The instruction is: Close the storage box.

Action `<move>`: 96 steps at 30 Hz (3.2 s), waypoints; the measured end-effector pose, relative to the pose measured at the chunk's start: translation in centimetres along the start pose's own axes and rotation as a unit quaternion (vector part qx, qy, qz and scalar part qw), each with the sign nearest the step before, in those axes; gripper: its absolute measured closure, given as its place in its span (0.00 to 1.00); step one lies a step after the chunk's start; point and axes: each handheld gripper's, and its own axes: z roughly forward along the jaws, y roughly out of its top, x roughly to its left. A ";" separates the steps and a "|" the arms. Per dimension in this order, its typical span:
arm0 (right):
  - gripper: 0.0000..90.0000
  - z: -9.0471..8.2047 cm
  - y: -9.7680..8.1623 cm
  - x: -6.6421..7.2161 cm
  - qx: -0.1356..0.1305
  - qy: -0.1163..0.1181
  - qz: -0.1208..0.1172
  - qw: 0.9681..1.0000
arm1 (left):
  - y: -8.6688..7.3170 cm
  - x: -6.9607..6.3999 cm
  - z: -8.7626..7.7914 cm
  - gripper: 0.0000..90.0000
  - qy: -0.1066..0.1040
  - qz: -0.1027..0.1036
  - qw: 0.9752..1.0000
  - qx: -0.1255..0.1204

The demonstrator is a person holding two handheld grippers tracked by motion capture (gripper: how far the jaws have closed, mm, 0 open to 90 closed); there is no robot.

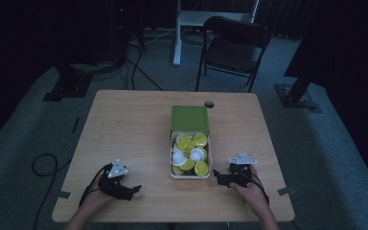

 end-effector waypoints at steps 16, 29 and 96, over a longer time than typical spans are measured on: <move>0.14 -3.5 0.3 -0.3 -0.052 0.058 -0.003 0.997 | 3.9 -2.4 0.3 0.01 -0.019 0.050 0.998 -0.020; 0.13 -3.4 1.3 0.6 -0.068 0.078 -0.009 0.995 | 5.8 -2.6 0.7 0.01 -0.027 0.040 0.996 -0.078; 0.12 -0.8 3.6 -0.4 -0.078 0.097 -0.011 0.992 | 9.8 -1.9 5.5 0.01 -0.023 0.041 0.990 -0.133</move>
